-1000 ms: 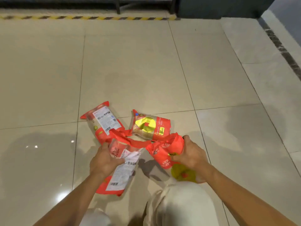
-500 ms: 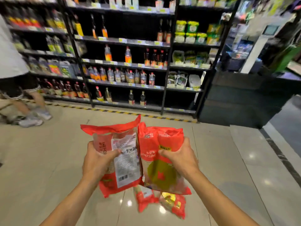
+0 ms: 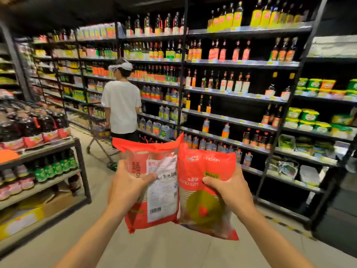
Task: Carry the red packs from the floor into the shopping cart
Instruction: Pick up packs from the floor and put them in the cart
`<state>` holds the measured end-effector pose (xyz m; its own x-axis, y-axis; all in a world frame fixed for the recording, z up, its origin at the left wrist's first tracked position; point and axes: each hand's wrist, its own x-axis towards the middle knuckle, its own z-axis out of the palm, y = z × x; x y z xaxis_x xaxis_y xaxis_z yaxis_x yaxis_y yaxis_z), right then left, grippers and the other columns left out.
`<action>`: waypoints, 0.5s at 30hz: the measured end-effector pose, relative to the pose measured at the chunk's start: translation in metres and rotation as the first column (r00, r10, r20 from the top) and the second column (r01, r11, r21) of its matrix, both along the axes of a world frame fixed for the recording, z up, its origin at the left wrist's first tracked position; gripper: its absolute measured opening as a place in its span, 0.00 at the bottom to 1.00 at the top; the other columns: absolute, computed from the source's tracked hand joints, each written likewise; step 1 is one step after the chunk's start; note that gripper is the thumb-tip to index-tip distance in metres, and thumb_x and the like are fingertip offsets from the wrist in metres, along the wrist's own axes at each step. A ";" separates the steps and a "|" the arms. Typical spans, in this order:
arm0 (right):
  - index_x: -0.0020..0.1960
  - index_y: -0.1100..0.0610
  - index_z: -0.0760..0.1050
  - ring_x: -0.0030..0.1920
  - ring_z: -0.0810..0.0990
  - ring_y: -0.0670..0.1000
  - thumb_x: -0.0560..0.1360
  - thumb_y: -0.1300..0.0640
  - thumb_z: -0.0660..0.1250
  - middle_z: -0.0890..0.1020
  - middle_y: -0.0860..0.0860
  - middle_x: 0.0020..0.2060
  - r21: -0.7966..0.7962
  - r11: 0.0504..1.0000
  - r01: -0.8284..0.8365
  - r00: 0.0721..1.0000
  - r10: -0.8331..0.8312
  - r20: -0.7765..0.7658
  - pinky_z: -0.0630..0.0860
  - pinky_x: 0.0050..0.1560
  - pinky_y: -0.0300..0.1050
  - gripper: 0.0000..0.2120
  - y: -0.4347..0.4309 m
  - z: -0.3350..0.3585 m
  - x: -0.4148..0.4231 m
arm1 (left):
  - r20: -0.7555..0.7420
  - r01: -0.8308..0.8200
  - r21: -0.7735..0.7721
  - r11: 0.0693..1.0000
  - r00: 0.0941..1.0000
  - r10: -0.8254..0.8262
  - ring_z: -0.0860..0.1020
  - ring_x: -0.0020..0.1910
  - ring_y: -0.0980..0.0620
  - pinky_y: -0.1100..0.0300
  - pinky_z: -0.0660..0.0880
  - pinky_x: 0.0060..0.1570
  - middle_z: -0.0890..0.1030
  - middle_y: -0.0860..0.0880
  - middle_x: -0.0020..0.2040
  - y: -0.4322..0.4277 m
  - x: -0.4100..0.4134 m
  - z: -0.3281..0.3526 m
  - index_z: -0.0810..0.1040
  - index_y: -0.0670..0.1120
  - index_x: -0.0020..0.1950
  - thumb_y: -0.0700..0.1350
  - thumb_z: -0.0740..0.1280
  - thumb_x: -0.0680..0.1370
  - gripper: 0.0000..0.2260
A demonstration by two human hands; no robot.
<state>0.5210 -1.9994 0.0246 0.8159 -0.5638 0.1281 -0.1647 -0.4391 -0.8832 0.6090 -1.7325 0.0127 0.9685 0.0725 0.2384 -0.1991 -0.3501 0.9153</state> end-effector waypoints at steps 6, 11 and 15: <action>0.57 0.41 0.67 0.50 0.83 0.51 0.50 0.29 0.76 0.83 0.41 0.49 0.016 0.986 -0.168 0.986 0.168 0.015 0.80 0.56 0.59 0.40 0.056 0.003 0.050 | 0.007 -0.208 0.051 0.977 0.978 0.207 0.80 0.48 0.56 0.47 0.78 0.51 0.79 0.60 0.48 0.065 -0.004 0.008 0.71 0.56 0.59 0.58 0.82 0.66 0.28; 0.56 0.38 0.71 0.48 0.85 0.48 0.50 0.28 0.79 0.84 0.39 0.46 0.030 0.936 -0.351 0.936 0.351 0.021 0.82 0.54 0.59 0.39 0.100 -0.011 0.109 | -0.017 -0.374 0.056 0.926 0.927 0.376 0.79 0.48 0.57 0.50 0.77 0.49 0.79 0.60 0.49 0.113 -0.004 0.006 0.74 0.54 0.61 0.58 0.83 0.65 0.30; 0.57 0.39 0.71 0.49 0.84 0.48 0.51 0.30 0.78 0.84 0.39 0.46 0.051 0.867 -0.495 0.869 0.494 0.029 0.80 0.56 0.58 0.38 0.144 -0.020 0.155 | -0.007 -0.528 0.103 0.843 0.847 0.531 0.77 0.45 0.61 0.56 0.72 0.40 0.78 0.60 0.47 0.146 -0.004 0.008 0.72 0.54 0.56 0.54 0.83 0.68 0.25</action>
